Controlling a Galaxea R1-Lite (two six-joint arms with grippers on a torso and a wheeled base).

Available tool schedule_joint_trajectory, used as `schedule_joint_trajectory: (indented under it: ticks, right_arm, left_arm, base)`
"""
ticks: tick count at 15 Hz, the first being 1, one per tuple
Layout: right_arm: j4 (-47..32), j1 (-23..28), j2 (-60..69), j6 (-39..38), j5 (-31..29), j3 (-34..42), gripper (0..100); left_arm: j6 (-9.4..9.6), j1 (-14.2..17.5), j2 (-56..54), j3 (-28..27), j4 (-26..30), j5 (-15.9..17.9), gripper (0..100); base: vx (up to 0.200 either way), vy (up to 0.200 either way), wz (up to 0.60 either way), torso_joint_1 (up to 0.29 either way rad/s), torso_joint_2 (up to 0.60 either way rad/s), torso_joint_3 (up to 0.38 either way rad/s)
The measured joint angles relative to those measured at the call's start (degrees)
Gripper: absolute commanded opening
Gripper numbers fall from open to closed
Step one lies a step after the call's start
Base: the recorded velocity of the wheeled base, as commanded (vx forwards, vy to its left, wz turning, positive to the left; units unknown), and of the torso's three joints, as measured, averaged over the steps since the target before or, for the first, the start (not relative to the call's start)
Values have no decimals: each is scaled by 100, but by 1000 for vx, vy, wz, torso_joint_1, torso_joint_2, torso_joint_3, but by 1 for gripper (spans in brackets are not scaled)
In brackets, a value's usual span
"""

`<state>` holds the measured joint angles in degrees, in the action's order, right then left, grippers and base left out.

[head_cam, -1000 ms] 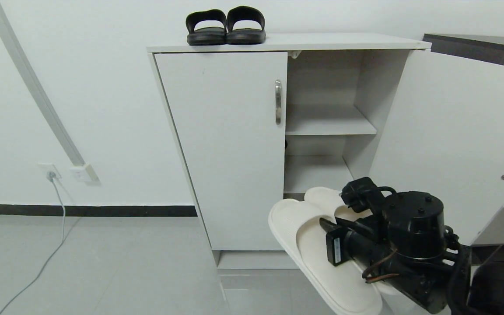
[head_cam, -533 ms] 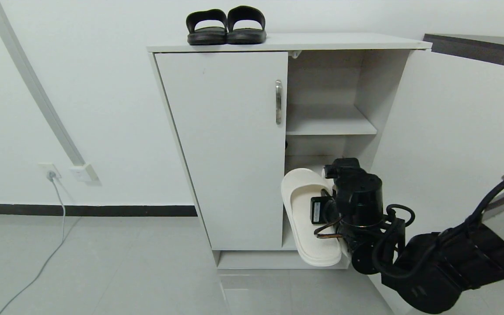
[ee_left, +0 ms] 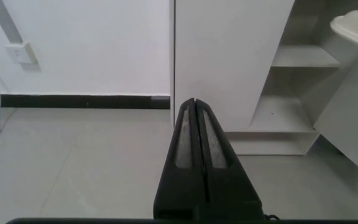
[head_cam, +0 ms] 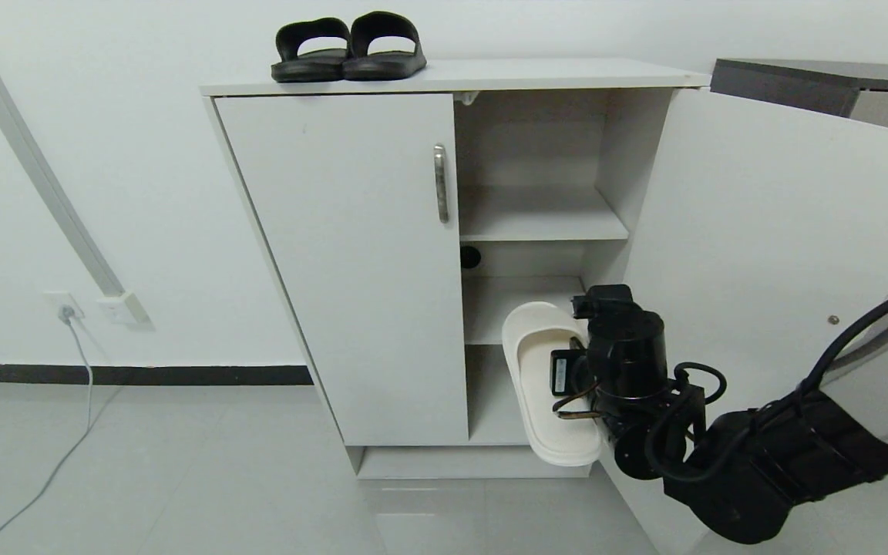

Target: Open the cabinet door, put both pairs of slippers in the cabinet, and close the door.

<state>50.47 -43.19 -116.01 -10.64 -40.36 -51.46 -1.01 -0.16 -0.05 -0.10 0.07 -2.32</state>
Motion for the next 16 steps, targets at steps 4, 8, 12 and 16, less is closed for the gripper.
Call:
schedule_joint_trajectory:
  ticks: [4, 8, 12, 16]
  right_arm:
    - [101, 17, -135, 0, 21, 41, 0]
    - [301, 33, -334, 0, 35, 50, 0]
    - [402, 20, -390, 16, 43, 107, 0]
    - [402, 13, -411, 20, 44, 111, 0]
  left_arm:
    - [6, -2, 0, 0, 2, -9, 0]
    - [6, 5, 0, 0, 0, -6, 0]
    - [0, -2, 0, 2, 0, -11, 0]
    - [1, -2, 0, 0, 0, -13, 0]
  base:
    - [0, 0, 0, 0, 0, 0]
    - [0, 0, 0, 0, 0, 0]
    - [0, 0, 0, 0, 0, 0]
    - [0, 0, 0, 0, 0, 0]
